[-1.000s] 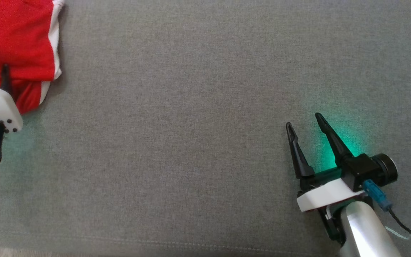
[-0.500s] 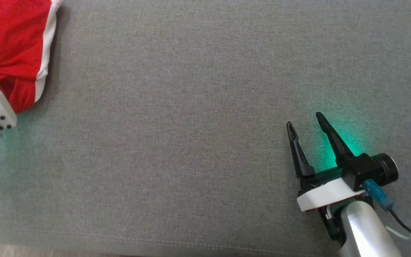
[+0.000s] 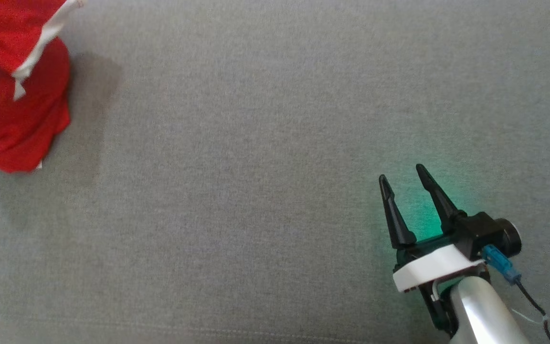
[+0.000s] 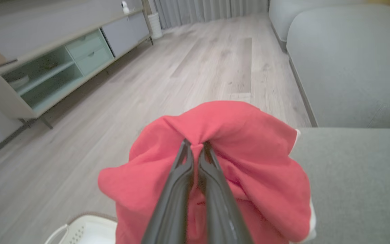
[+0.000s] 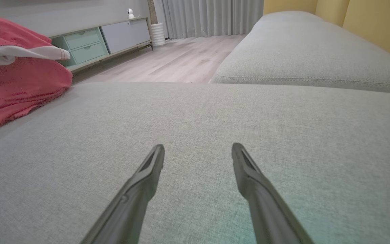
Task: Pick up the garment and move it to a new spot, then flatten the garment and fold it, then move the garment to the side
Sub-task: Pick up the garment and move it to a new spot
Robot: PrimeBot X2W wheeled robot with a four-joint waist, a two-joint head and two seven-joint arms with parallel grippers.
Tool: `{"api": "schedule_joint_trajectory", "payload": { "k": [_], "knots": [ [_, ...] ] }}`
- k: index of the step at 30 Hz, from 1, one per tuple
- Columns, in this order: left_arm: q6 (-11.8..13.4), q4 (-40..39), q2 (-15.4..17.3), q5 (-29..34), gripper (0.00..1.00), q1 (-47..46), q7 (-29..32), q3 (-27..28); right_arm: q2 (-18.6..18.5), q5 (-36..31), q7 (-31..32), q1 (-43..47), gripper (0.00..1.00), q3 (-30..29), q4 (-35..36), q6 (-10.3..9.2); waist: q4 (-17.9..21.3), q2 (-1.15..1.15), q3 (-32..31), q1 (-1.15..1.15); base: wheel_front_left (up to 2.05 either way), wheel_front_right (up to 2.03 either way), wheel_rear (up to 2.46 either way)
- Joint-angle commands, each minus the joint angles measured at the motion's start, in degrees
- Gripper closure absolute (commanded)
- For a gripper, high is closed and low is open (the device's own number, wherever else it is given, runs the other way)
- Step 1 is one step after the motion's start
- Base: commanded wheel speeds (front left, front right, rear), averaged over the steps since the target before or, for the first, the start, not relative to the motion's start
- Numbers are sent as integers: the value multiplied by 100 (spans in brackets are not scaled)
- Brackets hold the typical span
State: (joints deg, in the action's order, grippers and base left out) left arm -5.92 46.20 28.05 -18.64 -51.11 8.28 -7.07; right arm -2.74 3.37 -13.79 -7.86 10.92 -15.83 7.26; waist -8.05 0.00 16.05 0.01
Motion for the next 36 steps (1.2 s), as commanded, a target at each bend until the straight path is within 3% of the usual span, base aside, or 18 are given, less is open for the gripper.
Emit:
{"api": "schedule_joint_trajectory", "payload": {
  "k": [1, 13, 20, 25, 30, 36],
  "knots": [
    [-16, -326, 407, 38, 100, -361, -77, 124, -14, 77, -87, -42, 0, 178, 120, 23, 81, 0, -210, -1, 0, 0, 0],
    [-95, -2076, 164, -23, 100, -402, 450, -407, -14, 519, -118, 70, 0, 299, -14, 23, 707, 0, -844, -1, 0, 0, 0],
    [-115, -3104, -246, -258, 100, -362, 828, -754, -14, 642, -119, 148, 0, 243, 21, 23, 1100, 0, -974, -1, 0, 0, 0],
    [-64, -3770, -778, -512, 100, -328, 1041, -1017, -14, 735, -120, 179, 0, 168, 58, 23, 1358, 0, -977, -1, 0, 0, 0],
    [149, -3937, -1386, -757, 100, 53, 963, -1216, -14, 800, -120, 159, 0, 96, 82, 23, 1525, 0, -870, -1, 0, 0, 0],
    [365, -3334, -1842, -822, 100, 1100, 223, -1396, -14, 836, -120, 160, 0, 58, 116, 23, 1608, 0, -688, -1, 0, 0, 0]
  ]
}}
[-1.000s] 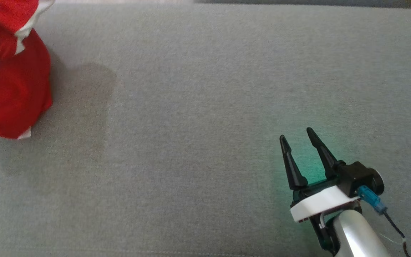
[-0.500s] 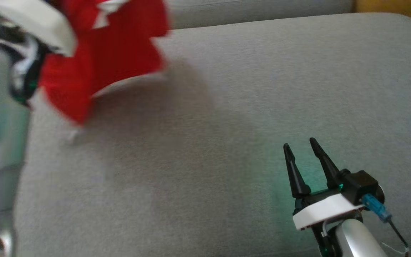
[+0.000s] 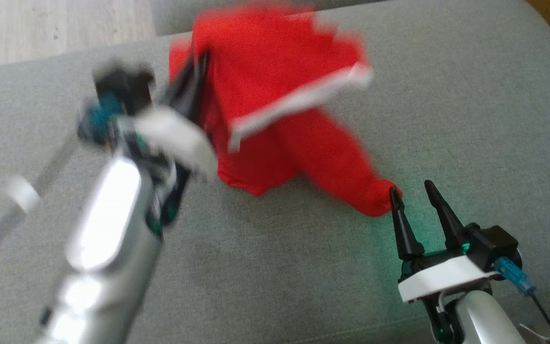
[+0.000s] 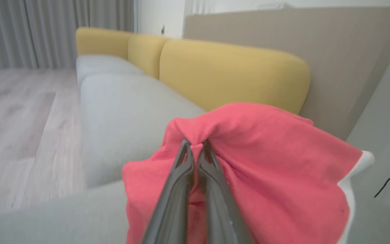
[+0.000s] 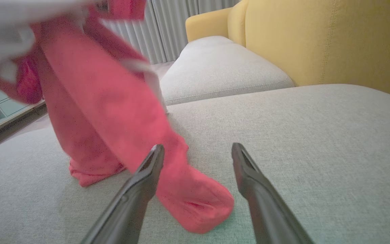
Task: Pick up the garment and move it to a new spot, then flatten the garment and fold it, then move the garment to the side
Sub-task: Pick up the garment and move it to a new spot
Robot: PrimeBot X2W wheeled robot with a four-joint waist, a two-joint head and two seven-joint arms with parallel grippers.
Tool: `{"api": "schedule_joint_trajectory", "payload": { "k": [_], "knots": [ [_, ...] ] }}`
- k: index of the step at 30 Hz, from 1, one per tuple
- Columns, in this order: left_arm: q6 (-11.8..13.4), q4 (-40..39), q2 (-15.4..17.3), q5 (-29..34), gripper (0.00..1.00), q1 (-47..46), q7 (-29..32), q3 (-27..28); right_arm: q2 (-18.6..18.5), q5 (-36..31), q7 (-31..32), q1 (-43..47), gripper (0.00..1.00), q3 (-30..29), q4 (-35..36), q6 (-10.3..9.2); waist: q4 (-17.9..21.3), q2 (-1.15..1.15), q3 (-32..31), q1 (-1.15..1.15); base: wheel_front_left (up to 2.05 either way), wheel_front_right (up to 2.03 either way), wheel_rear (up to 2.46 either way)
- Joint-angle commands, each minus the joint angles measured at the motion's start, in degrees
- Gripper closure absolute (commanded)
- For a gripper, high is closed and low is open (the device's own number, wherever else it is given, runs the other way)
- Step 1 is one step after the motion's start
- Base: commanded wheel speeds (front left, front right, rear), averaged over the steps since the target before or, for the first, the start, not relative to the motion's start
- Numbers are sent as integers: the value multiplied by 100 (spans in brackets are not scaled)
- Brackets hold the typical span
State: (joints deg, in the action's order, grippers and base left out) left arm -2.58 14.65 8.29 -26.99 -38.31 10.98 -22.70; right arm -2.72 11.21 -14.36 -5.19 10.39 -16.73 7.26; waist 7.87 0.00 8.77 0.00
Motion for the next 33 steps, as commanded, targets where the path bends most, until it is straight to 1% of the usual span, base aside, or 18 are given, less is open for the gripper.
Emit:
{"api": "schedule_joint_trajectory", "payload": {
  "k": [1, 6, 7, 8, 13, 15, 17, 18, 23, 29, 33],
  "knots": [
    [65, 2, 101, 57, 100, 6, -205, 123, -16, 54, -63, -114, 0, 119, 210, 23, 23, 0, 76, 0, 0, 0, 0],
    [287, 1024, -61, 370, 100, 721, -1196, -71, -16, 42, -63, -145, 0, 128, 207, 23, 42, 0, 180, 0, 0, 0, 0],
    [295, 1432, -140, 473, 100, 884, -1519, -204, -16, 37, -63, -157, 0, 125, 209, 23, 31, 0, 209, 0, 0, 0, 0],
    [286, 1622, -174, 517, 100, 936, -1656, -269, -16, 31, -63, -166, 0, 122, 210, 23, 26, 0, 221, 0, 0, 0, 0],
    [222, 2288, -325, 579, 100, 966, -2259, -432, -16, -1, -63, -192, 0, 81, 205, 23, -26, 0, 222, 0, 0, 0, 0],
    [204, 2401, -363, 594, 58, 924, -2418, -450, -16, -10, -63, -189, 0, 71, 196, 23, -52, 0, 194, 0, 0, 0, 0],
    [200, 2452, -390, 627, 4, 895, -2510, -469, -16, -14, -63, -186, 0, 73, 180, 23, -71, 0, 148, 0, 0, 0, 0],
    [196, 2466, -402, 633, 0, 894, -2537, -471, -16, -14, -63, -183, 0, 73, 174, 23, -82, 0, 118, 0, 0, 0, 0],
    [200, 2398, -437, 668, 0, 969, -2590, -450, -16, -17, -63, -141, 0, 67, 155, 23, -121, 0, -24, 0, 0, 0, 0],
    [252, 1885, -449, 812, 0, 1289, -2596, -411, -16, -15, -63, -89, 0, 59, 160, 23, -125, 0, -109, 0, 0, 0, 0],
    [190, 1613, -463, 892, 0, 1601, -2596, -517, -16, -24, -63, -56, 0, 29, 162, 23, -114, 0, -134, 0, 0, 0, 0]
  ]
}}
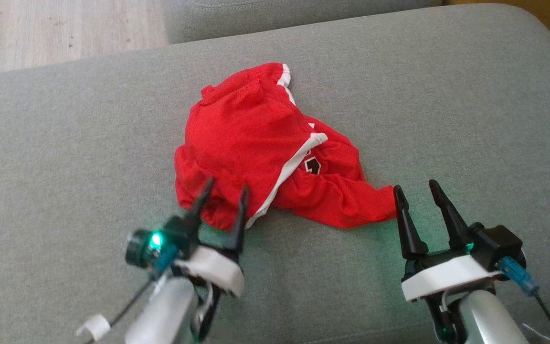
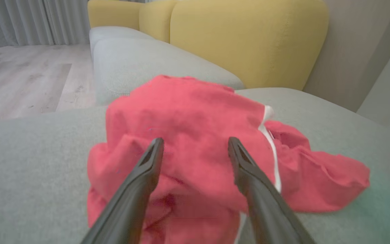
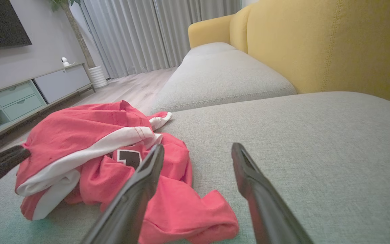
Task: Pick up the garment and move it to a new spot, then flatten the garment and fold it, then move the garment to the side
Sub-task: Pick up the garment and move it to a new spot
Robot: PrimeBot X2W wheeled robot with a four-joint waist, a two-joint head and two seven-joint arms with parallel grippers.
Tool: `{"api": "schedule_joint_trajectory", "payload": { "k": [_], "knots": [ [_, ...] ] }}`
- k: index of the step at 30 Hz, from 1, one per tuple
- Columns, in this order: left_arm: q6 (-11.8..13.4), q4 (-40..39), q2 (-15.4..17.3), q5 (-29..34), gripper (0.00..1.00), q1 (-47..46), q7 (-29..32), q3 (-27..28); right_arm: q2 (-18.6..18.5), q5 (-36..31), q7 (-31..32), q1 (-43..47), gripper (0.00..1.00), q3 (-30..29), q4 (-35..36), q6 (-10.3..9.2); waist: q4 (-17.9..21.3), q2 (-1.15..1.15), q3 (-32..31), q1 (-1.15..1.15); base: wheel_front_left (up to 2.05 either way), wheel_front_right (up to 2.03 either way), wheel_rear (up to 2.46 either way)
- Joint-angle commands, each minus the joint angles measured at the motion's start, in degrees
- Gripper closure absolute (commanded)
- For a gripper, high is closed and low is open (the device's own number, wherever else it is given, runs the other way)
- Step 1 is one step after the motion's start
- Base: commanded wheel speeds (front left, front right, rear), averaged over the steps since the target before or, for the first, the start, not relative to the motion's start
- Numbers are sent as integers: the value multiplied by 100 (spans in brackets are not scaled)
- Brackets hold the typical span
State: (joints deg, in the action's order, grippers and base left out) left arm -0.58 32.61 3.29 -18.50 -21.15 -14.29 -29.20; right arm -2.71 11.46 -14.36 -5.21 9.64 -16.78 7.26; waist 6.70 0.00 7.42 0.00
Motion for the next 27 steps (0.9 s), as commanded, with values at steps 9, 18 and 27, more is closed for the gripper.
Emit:
{"api": "schedule_joint_trajectory", "payload": {
  "k": [9, 18, 27],
  "knots": [
    [-46, -222, -19, -3, 0, 164, 151, -370, -17, -70, -63, -55, 0, 135, 177, 23, 108, 0, 48, 0, 0, 0, 0],
    [340, 161, -30, 24, 0, -96, 182, -394, -17, -75, -63, -55, 0, 193, 146, 23, 247, 0, 85, 0, 0, 0, 0],
    [433, 412, -34, -83, 100, -298, 86, -338, -17, -72, -63, -30, 0, 155, 126, 23, 232, 0, 61, 0, 0, 0, 0]
  ]
}}
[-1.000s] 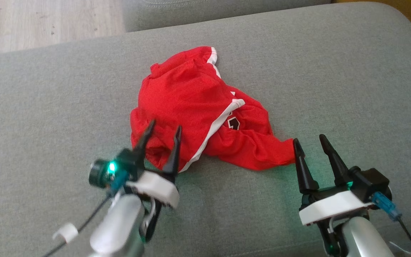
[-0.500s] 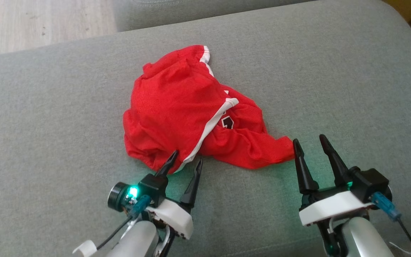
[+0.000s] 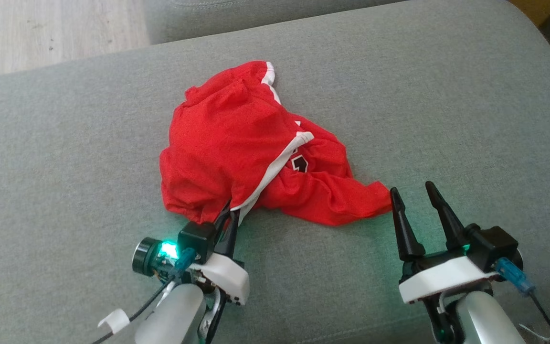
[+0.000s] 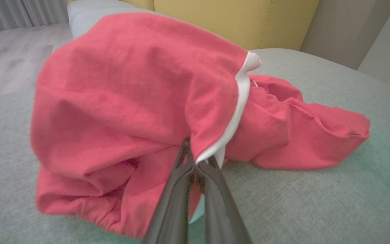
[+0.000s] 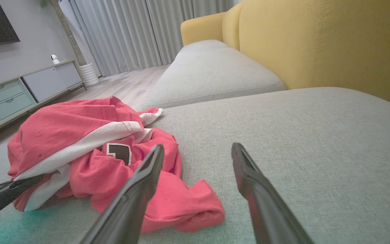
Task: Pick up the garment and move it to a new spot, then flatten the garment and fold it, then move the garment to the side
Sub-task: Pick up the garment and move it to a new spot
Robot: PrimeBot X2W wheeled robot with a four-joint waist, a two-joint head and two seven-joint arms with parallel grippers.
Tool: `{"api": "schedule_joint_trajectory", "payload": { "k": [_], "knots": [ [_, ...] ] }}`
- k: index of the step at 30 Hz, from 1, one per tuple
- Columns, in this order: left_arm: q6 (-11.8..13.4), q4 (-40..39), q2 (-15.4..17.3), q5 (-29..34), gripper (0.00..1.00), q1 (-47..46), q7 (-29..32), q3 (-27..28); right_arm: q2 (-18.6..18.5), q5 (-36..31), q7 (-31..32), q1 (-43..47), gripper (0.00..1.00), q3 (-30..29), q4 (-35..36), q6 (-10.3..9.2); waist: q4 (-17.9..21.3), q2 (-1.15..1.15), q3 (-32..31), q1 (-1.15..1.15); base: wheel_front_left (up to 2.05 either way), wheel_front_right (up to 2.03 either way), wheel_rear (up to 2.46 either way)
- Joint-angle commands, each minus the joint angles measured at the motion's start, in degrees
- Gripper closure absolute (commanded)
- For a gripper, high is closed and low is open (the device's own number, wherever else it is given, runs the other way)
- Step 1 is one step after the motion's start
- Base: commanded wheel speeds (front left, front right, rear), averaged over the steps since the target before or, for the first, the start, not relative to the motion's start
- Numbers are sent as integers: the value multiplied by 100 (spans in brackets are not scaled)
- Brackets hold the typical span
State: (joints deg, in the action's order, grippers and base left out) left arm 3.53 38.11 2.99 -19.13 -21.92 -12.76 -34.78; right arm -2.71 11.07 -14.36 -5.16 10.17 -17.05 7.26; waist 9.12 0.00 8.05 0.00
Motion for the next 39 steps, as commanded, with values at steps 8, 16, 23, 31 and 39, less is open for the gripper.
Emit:
{"api": "schedule_joint_trajectory", "payload": {
  "k": [8, 16, 23, 31, 39],
  "knots": [
    [78, -544, 51, -49, 100, -254, -175, 317, -17, -20, -63, 5, 0, 39, 137, 23, -160, 0, -89, 0, 0, 0, 0],
    [157, -1408, 371, -119, 100, -286, -37, 496, -17, -18, -63, 77, 0, -28, 106, 23, -320, 0, -255, 0, 0, 0, 0],
    [274, -2721, 1121, -107, 100, -571, 679, 853, -17, -1, -63, 127, 0, -56, 93, 23, -433, 0, -334, 0, 0, 0, 0],
    [308, -3570, 2240, -135, 100, -1401, 1495, 1659, -17, -25, -63, 75, 0, -102, 142, 23, -506, 0, -198, 0, 0, 0, 0],
    [216, -3170, 3402, -153, 100, -2218, 2024, 2434, -17, -124, -63, -22, 0, -152, 207, 23, -534, 0, 87, 0, 0, 0, 0]
  ]
}}
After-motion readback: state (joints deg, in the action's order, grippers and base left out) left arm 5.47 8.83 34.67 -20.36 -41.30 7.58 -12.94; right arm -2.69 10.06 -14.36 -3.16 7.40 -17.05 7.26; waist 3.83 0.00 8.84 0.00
